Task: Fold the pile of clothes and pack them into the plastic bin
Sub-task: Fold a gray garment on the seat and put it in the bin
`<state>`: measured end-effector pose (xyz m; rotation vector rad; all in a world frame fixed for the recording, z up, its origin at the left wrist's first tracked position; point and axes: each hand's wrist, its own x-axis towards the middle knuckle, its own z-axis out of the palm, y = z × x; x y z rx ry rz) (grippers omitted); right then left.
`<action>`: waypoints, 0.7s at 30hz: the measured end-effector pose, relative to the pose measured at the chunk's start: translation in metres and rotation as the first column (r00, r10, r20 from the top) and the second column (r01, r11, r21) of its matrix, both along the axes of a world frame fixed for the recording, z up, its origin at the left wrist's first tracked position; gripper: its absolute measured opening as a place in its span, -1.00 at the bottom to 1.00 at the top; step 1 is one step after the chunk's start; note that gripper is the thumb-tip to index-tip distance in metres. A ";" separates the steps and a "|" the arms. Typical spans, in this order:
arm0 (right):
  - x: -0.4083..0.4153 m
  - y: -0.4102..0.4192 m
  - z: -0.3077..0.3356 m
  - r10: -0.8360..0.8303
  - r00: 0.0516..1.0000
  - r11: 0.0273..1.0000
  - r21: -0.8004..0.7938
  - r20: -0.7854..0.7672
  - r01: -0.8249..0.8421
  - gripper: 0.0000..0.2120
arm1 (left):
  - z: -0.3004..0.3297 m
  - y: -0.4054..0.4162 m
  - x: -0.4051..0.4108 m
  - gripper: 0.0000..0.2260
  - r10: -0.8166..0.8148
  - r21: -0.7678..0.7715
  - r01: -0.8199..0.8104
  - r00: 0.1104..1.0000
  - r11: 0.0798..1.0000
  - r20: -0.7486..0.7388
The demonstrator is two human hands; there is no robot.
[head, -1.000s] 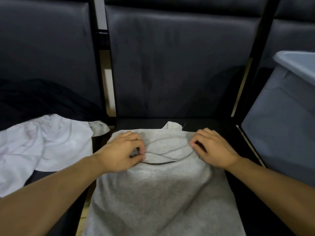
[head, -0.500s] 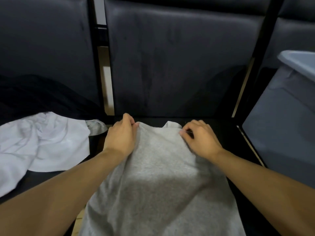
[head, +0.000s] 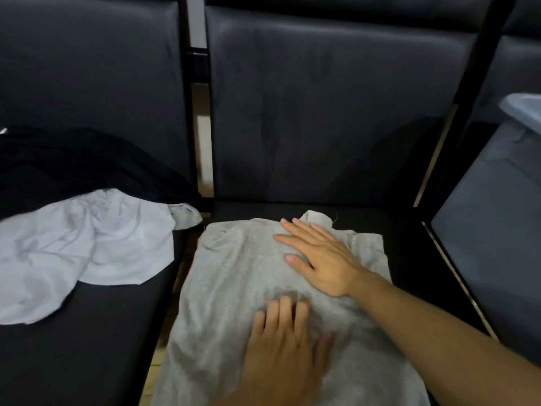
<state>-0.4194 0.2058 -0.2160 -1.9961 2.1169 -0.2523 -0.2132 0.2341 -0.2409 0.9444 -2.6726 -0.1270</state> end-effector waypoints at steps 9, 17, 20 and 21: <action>0.019 0.051 -0.003 -0.458 0.887 0.886 0.049 -0.066 0.461 -0.48 | 0.033 -0.036 0.016 -0.44 -0.422 0.027 0.424 0.890 0.905 0.170; 0.095 0.108 -0.001 -0.894 0.449 0.448 0.076 0.000 0.891 -0.43 | 0.057 -0.073 0.038 -0.44 -0.649 0.221 0.610 0.703 0.761 0.291; 0.129 0.117 0.007 -0.949 0.301 0.315 0.214 0.095 0.925 -0.42 | 0.067 -0.066 0.042 -0.36 -0.647 0.352 0.548 0.695 0.759 0.313; 0.138 0.119 0.010 -0.955 0.271 0.295 0.254 0.123 0.921 -0.42 | 0.067 -0.062 0.044 -0.36 -0.640 0.383 0.527 0.713 0.758 0.287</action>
